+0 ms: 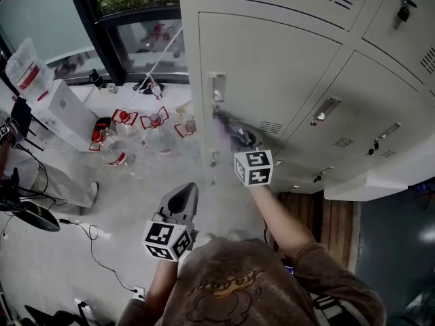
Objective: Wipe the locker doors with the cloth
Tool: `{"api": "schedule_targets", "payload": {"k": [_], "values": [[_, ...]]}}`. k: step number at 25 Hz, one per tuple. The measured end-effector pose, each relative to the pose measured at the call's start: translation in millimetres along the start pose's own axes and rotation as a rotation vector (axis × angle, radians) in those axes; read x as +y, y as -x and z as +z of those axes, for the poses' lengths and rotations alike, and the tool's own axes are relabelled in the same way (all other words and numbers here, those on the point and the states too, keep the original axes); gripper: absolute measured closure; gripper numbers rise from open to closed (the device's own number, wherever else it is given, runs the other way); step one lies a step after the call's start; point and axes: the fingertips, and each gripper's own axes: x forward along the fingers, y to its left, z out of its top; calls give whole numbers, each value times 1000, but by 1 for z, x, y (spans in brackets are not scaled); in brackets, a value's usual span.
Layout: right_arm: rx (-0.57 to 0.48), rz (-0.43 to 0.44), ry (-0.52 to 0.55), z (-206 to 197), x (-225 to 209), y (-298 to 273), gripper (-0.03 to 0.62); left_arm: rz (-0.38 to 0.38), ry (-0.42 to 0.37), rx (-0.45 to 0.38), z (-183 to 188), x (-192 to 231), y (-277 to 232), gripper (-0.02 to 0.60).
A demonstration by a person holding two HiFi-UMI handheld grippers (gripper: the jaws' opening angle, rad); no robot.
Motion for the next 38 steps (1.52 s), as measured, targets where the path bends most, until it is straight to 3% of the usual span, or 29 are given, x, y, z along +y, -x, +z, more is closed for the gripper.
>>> {"api": "schedule_targets", "payload": {"k": [15, 27, 32, 38], "values": [[-5, -173, 11, 1, -89, 65, 542, -136, -20, 19, -1, -42, -31, 581], [16, -260, 34, -6, -145, 110, 542, -176, -31, 21, -2, -66, -41, 581], [14, -240, 42, 3, -149, 131, 542, -181, -29, 18, -3, -72, -42, 581], [-48, -178, 49, 41, -126, 160, 542, -192, -20, 9, 0, -76, -45, 581]]}}
